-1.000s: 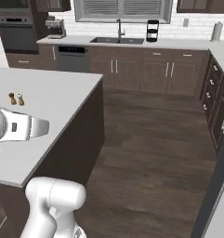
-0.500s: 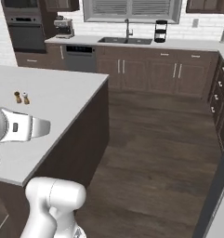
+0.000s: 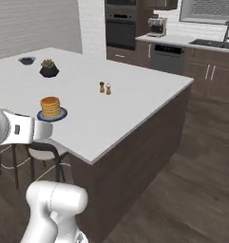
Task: Take the strawberry from the fridge and place it on top of the pancake, located on the dining counter.
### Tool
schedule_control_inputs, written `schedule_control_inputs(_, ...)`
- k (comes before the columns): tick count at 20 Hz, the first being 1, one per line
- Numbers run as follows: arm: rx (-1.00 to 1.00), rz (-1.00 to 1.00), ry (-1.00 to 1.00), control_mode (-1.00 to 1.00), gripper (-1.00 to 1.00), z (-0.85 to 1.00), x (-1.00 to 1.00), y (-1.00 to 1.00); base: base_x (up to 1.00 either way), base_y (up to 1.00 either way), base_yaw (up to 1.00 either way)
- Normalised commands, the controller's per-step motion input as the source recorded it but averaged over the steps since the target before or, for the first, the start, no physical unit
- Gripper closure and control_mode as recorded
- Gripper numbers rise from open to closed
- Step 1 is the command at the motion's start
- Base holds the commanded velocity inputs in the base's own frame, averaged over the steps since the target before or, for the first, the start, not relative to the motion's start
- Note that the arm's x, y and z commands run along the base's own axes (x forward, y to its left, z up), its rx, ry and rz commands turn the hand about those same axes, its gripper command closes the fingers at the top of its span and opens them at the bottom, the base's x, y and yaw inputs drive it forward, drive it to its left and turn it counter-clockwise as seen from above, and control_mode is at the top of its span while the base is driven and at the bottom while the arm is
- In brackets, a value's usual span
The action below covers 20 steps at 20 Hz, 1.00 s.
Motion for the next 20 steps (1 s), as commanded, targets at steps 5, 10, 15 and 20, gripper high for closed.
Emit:
schedule_control_inputs(5, 0.00, 0.00, 0.00, 1.00, 1.00, 0.00, 0.00, 0.00, -0.12, 1.00, 0.39)
schedule_control_inputs(10, 0.00, 0.00, 0.00, 1.00, 1.00, 0.00, 0.00, 0.00, 0.51, 1.00, 0.04)
schedule_control_inputs(15, 0.00, 0.00, 0.00, 1.00, 1.00, 0.00, 0.00, 0.00, 0.49, 0.79, -0.49)
schedule_control_inputs(20, 0.00, 0.00, 0.00, 1.00, 1.00, 0.00, 0.00, 0.00, 0.17, 0.43, -0.58)
